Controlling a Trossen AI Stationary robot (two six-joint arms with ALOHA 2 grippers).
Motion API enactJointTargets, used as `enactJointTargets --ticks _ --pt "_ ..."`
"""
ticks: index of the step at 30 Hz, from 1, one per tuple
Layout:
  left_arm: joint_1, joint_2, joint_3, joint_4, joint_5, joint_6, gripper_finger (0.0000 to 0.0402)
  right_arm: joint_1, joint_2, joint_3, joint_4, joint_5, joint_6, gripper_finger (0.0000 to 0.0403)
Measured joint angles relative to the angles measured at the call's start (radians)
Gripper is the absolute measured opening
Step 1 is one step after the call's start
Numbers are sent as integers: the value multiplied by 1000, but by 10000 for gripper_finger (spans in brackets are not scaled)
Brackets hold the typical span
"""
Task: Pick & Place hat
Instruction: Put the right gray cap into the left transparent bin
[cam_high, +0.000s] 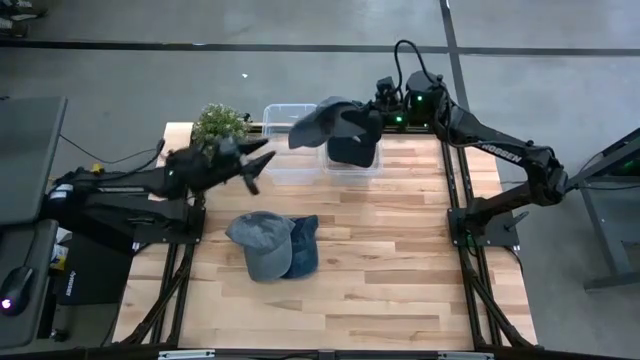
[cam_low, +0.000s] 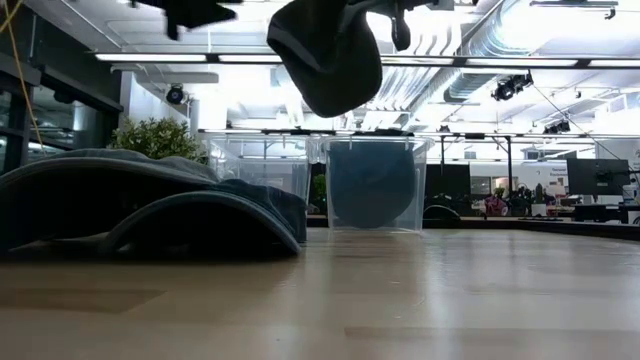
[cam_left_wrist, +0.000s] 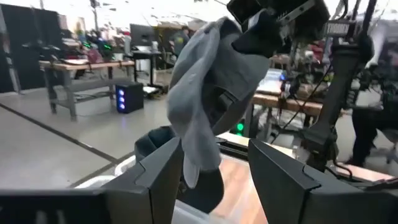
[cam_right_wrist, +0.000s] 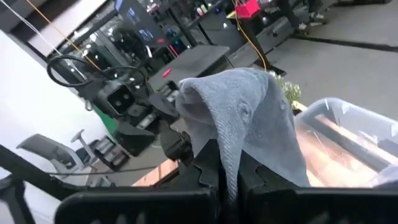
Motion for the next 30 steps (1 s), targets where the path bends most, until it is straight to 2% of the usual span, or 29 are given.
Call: enactJointTargets --ticks 8,11,16,23,30 --pt "298 171 112 -13 419 19 182 -63 1 0 56 -18 12 0" --pt "363 225 135 -3 512 29 182 -89 1 0 68 -32 10 0" --pt "405 315 207 -1 567 42 182 -118 1 0 67 -93 -12 0" --pt "403 420 328 -17 558 63 182 -144 1 0 63 -148 -51 0" --pt "403 518 455 -117 563 81 182 -145 1 0 63 -195 -89 0"
